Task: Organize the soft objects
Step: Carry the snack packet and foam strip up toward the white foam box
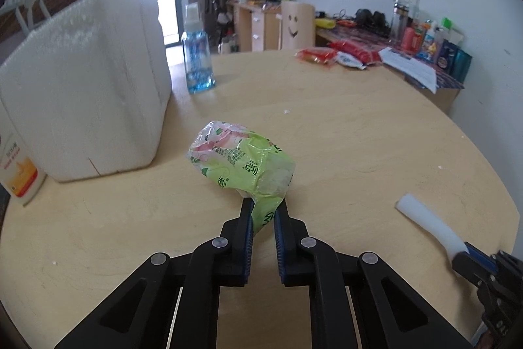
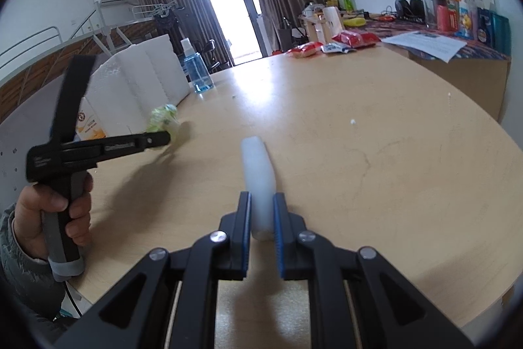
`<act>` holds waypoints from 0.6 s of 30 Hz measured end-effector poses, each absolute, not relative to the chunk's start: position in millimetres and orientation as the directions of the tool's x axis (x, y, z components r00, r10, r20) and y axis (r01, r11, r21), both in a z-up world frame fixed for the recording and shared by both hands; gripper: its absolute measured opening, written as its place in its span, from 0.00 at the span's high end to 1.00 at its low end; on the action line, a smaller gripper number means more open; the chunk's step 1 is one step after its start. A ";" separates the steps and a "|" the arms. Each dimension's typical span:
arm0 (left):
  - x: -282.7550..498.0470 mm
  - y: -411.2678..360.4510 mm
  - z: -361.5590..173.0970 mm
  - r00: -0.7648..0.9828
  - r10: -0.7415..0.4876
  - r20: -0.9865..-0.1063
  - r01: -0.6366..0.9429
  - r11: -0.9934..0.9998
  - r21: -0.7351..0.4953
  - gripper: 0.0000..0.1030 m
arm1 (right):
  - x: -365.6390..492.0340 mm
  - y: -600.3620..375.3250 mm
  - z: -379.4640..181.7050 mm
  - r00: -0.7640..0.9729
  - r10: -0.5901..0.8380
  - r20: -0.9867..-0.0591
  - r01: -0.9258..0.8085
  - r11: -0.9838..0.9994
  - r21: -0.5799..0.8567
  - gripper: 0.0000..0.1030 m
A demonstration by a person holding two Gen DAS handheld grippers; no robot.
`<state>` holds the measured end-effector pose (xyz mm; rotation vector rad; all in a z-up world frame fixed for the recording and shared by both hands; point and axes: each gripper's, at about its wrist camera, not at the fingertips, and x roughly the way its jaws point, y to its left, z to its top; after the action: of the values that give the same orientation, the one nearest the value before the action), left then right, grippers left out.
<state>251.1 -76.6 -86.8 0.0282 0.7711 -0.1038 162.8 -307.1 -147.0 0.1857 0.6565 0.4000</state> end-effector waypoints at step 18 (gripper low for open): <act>201.2 -59.7 -46.8 0.799 -0.162 -0.579 0.181 0.983 -0.026 0.88 | 148.9 -297.3 -110.8 0.763 0.417 -0.494 -0.308 0.906 0.290 0.85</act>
<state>201.2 -59.7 -46.8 0.0315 0.6186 -0.1841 148.9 -297.2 -110.8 0.1969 0.5821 0.3969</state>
